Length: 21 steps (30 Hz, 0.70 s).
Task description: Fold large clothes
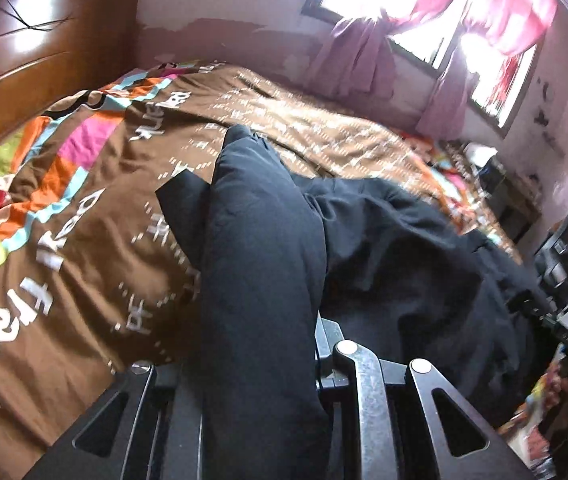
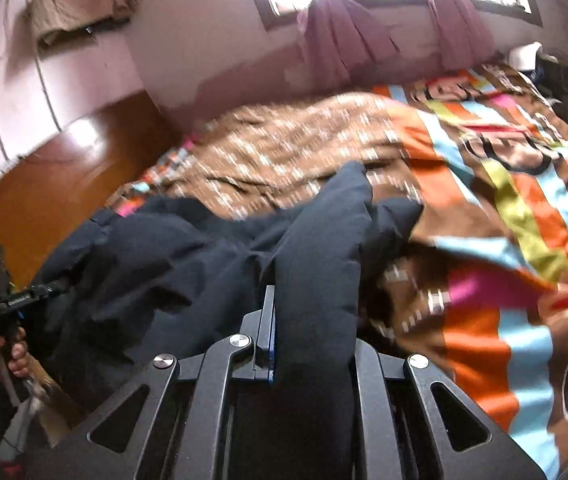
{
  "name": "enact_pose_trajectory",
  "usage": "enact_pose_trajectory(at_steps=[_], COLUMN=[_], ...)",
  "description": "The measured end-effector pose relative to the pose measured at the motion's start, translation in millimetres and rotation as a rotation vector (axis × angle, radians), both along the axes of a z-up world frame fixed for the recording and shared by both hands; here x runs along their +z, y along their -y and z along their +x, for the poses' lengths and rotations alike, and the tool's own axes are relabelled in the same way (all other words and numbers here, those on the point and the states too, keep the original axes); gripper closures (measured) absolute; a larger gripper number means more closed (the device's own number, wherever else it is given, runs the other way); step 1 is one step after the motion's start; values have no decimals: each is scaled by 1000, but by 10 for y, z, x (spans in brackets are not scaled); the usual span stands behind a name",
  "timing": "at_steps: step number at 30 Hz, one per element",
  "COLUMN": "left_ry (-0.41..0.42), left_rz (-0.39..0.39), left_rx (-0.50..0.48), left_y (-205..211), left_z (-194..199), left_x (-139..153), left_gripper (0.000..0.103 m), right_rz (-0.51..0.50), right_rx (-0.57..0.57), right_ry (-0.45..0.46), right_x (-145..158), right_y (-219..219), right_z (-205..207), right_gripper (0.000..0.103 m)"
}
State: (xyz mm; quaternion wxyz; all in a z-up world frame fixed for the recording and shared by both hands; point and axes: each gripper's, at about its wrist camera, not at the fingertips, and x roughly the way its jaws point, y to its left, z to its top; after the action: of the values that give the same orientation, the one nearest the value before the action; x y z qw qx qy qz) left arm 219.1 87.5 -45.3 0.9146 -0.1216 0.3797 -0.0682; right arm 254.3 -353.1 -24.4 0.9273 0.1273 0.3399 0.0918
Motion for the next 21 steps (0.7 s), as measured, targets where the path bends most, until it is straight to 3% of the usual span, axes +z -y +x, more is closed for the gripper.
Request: enact_pose_trajectory(at_steps=[5,8,10,12,13,17,18,21], left_ry=[-5,-30,-65,-100,-115,-190,-198,-153], left_rz=[-8,7,18,9,-3,-38,-40,-15], left_rx=[11,20,40,62,74,133,145,197], left_y=[-37,-12,-24,-74,-101,-215,-225,-247], left_z=[-77,-80,-63,-48,-51,-59,-70,-159], left_x=[-21,-30,-71,-134,-164,-295,-310,-244], left_gripper=[82,78,75,69,67,47,38,16], right_rz=[75,49,39,40,42,22,-6,-91], right_rx=[-74,-99,-115,-134,-140,-163,-181,-234], right_ry=[-24,-43,-55,-57,-57,-68,-67,-6], right_x=[-97,-161,-212,-243,-262,-309,-304,-223], right_y=[177,149,142,148,141,115,95,46], right_z=[-86,-82,-59,-80,-81,-101,-112,-179], right_gripper=[87,82,71,46,41,28,23,6])
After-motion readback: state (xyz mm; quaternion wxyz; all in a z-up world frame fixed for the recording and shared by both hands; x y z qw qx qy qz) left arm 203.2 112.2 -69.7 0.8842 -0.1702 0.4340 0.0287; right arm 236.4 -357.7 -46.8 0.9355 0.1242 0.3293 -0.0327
